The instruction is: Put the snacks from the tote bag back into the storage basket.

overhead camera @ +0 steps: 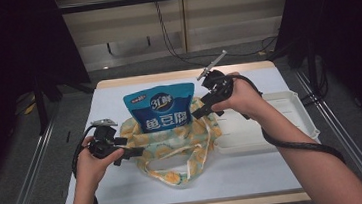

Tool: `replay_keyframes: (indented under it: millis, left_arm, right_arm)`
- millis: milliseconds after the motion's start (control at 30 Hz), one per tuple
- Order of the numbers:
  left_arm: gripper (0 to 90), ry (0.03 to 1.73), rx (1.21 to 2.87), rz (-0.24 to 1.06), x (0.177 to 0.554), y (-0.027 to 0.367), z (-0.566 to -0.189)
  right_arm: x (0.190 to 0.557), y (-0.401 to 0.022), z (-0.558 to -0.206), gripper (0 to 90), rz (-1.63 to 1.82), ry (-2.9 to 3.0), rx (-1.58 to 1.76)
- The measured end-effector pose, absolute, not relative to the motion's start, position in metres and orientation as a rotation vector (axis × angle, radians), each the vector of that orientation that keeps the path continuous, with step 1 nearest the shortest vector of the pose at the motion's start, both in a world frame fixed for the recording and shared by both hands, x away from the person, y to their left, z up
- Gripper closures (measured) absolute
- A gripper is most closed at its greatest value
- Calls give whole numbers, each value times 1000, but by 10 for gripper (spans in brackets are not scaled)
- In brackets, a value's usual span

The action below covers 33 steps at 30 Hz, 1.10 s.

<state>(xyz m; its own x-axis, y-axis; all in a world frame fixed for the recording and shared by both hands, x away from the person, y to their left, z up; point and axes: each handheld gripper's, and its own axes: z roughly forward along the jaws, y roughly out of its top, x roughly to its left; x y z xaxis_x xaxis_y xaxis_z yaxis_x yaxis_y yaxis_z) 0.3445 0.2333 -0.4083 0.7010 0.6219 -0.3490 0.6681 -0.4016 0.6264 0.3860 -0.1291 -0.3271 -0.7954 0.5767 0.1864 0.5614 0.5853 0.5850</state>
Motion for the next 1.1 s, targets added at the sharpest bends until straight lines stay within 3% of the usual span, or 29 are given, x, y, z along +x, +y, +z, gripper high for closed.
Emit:
replay_keyframes:
  millis: [300, 800, 1100]
  left_arm:
    - [75, 975, 2111, -65, 345, 235, -408]
    - [62, 951, 2122, -17, 343, 236, -405]
    - [62, 946, 2128, -6, 344, 236, -404]
  right_arm:
    - [397, -113, -306, 228, 1057, 2786, 911]
    - [412, -93, -282, 231, 1021, 2822, 810]
    - [419, -84, -279, 297, 979, 2868, 760]
